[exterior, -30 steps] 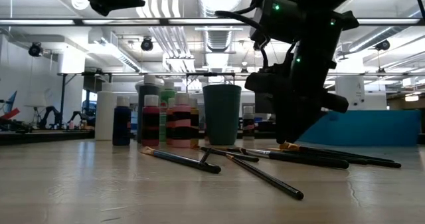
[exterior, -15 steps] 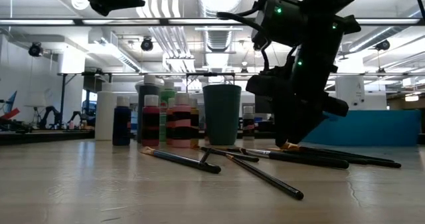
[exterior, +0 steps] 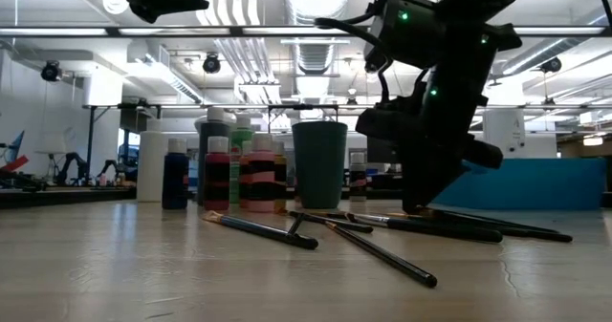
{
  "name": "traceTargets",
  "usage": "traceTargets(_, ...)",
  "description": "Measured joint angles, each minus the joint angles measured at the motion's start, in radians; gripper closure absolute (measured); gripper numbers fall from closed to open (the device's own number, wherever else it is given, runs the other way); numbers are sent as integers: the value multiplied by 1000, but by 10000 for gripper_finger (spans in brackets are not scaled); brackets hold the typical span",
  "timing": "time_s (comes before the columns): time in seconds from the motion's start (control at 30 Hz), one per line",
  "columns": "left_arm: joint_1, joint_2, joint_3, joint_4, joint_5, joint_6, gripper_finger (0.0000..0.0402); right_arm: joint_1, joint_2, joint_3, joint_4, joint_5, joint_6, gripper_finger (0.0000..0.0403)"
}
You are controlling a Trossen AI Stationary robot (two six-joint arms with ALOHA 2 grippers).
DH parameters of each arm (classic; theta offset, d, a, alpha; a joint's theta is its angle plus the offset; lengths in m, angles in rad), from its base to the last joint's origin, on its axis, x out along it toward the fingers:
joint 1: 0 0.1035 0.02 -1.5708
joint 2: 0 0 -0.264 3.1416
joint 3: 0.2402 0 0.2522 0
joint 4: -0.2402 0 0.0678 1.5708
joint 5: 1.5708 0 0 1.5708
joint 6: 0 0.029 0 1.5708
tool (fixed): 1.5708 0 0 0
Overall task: Pick & Place Paint Supplies
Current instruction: Put the gold paint brush into the green cup
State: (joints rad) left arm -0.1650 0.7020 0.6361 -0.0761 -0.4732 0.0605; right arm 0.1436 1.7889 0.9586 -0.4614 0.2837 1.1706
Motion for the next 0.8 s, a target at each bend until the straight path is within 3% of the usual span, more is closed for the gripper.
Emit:
traceTargets(0.13, 0, 0, 0, 0, 0, 0, 200, 0, -2, -8, 4, 1, 3, 390)
traceTargets(0.47, 0, 0, 0, 0, 0, 0, 200, -1, -9, 14, -7, -28, -45, 394)
traceTargets(0.8, 0, 0, -1, 1, 0, 0, 200, -2, -147, 97, -172, 48, -169, 394)
